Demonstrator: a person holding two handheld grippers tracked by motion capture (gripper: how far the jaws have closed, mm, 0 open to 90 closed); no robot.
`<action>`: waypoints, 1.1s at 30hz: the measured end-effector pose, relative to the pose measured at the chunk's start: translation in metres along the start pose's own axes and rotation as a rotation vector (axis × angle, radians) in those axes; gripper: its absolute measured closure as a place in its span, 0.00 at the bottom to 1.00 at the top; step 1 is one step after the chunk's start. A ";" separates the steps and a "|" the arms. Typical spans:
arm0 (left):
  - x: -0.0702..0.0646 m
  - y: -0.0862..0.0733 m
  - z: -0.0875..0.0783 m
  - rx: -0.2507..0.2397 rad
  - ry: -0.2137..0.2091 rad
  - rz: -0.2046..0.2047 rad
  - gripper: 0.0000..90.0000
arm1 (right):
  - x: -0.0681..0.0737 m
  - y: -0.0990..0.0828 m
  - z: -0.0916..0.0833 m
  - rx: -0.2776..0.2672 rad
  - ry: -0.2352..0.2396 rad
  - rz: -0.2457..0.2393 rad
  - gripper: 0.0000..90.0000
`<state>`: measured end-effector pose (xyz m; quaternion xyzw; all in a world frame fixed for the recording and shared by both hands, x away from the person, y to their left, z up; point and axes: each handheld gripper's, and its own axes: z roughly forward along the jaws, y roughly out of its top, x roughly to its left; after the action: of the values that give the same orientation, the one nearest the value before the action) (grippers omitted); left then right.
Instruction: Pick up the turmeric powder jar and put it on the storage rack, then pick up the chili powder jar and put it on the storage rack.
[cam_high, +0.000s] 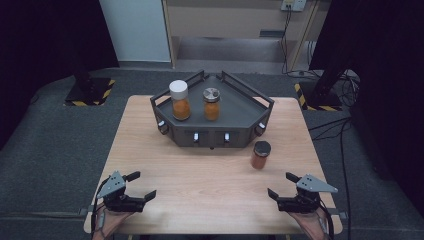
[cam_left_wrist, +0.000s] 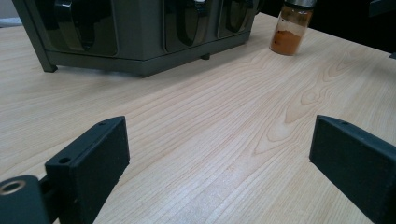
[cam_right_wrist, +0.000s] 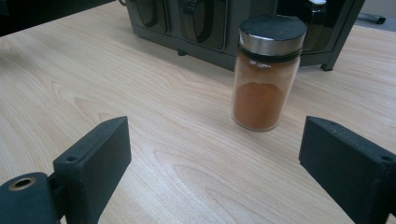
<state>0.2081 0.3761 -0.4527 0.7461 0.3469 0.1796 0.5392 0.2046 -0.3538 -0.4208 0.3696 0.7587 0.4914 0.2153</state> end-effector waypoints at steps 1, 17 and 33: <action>0.000 0.000 0.001 0.004 -0.002 0.004 0.04 | 0.000 0.000 0.001 0.004 0.001 -0.008 0.10; 0.000 0.001 0.001 0.006 -0.003 0.002 0.04 | -0.002 -0.001 0.002 0.004 -0.009 0.015 0.10; 0.002 -0.001 0.002 -0.001 -0.007 -0.004 0.04 | -0.003 -0.003 -0.002 -0.014 -0.024 0.033 0.09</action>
<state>0.2100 0.3763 -0.4539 0.7458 0.3465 0.1761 0.5411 0.2039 -0.3576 -0.4231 0.3862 0.7464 0.4958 0.2189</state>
